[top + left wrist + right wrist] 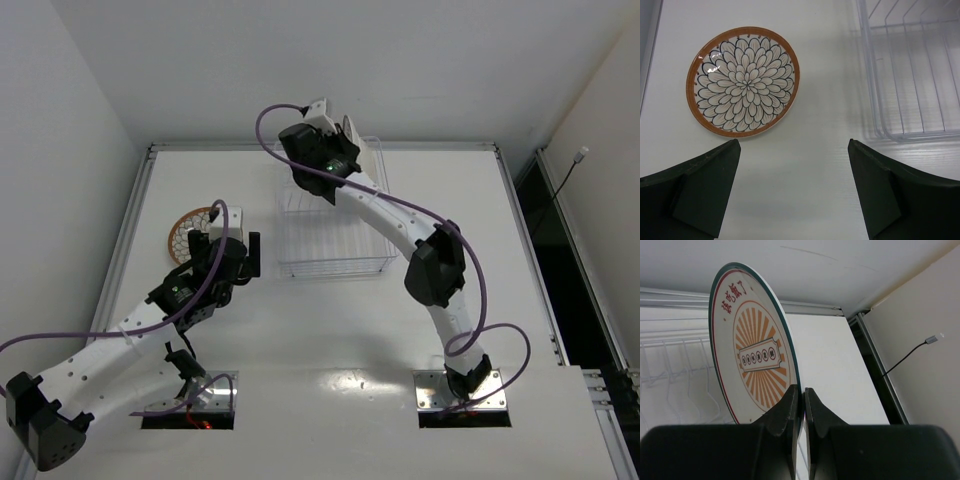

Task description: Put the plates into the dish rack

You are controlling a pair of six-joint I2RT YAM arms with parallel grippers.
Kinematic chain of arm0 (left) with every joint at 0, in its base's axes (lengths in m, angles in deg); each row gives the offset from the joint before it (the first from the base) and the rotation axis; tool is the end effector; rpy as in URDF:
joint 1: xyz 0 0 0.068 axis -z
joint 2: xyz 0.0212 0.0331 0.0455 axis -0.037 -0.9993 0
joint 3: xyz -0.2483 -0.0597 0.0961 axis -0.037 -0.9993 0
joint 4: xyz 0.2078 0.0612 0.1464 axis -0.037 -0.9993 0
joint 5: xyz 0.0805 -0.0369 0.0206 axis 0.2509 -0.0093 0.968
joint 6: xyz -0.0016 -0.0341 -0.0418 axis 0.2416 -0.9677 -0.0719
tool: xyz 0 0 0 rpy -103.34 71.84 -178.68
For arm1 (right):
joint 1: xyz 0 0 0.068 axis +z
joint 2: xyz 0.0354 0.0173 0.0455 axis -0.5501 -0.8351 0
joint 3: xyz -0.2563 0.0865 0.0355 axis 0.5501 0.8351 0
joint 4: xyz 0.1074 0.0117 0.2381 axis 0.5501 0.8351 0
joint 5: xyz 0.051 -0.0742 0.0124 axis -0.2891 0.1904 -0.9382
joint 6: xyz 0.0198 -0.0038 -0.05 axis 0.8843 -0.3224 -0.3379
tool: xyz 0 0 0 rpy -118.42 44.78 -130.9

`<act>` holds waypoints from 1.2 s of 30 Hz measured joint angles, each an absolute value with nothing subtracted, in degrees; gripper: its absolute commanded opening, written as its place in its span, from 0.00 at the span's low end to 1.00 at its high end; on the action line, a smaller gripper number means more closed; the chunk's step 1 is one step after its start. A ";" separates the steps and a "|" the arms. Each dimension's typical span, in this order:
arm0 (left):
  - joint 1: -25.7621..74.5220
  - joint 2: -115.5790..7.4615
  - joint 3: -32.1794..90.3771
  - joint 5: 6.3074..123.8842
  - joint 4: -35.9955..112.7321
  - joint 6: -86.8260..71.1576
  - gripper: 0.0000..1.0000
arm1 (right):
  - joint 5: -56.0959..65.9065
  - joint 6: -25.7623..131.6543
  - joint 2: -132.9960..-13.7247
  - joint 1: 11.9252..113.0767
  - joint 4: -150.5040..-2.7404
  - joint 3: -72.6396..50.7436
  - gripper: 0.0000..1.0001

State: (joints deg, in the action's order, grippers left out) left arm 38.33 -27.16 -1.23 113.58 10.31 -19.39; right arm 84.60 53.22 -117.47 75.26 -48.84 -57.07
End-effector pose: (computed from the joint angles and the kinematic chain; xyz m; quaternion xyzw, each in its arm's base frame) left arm 0.1523 -0.0997 0.2878 -0.0392 0.8392 0.0189 0.5421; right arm 0.3893 0.3037 0.3297 0.0616 0.7598 -0.3048 0.5709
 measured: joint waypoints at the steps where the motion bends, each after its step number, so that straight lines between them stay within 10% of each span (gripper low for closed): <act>1: 38.33 -27.19 -1.23 113.58 10.31 -19.39 0.87 | 84.82 52.70 -117.64 75.26 -49.12 -56.85 0.00; 26: 38.33 -27.19 -1.25 113.43 10.72 -19.13 0.87 | 76.77 53.64 -124.55 75.13 -48.97 -56.15 0.02; 36: 38.33 -27.19 -1.25 113.45 10.72 -18.97 0.87 | 65.82 62.23 -124.22 74.02 -41.32 -56.39 0.67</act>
